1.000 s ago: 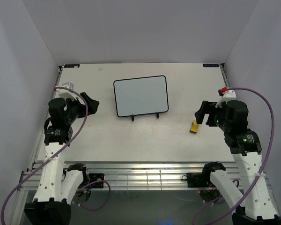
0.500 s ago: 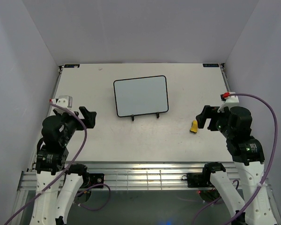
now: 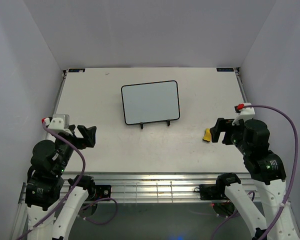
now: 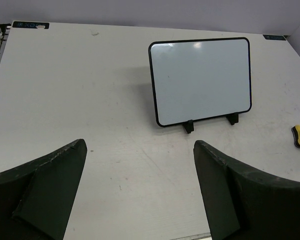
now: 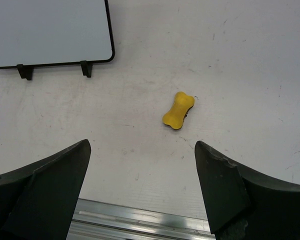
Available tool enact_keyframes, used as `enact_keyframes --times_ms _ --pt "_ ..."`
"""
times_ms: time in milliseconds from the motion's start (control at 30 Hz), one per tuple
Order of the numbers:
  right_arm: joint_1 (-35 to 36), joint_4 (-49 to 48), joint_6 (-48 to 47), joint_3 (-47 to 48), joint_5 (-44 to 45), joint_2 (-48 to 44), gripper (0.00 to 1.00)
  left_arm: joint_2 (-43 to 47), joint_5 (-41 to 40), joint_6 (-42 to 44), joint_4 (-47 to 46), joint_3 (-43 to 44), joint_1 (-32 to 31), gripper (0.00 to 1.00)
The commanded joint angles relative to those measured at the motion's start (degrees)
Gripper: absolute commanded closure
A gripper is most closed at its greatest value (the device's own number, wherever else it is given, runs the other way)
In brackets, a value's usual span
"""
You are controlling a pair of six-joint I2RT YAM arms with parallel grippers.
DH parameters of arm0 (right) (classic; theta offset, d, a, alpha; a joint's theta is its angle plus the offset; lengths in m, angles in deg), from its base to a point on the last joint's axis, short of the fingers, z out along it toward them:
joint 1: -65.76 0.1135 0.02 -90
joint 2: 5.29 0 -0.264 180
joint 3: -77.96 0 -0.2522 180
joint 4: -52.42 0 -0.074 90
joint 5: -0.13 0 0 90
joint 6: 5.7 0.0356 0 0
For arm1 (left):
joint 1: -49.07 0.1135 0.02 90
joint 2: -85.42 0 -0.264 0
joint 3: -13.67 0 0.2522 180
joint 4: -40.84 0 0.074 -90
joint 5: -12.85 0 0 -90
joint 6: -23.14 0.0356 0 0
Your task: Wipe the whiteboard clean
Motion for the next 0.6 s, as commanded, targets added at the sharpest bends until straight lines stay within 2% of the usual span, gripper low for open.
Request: enact_keyframes --times_ms 0,567 --pt "1.6 0.8 -0.9 2.2 4.0 -1.7 0.1 -0.4 -2.3 0.9 2.9 0.8 -0.8 0.02" --pt "2.4 -0.2 -0.8 1.7 4.9 -2.4 0.1 -0.5 -1.1 1.1 2.2 0.5 -1.1 0.02"
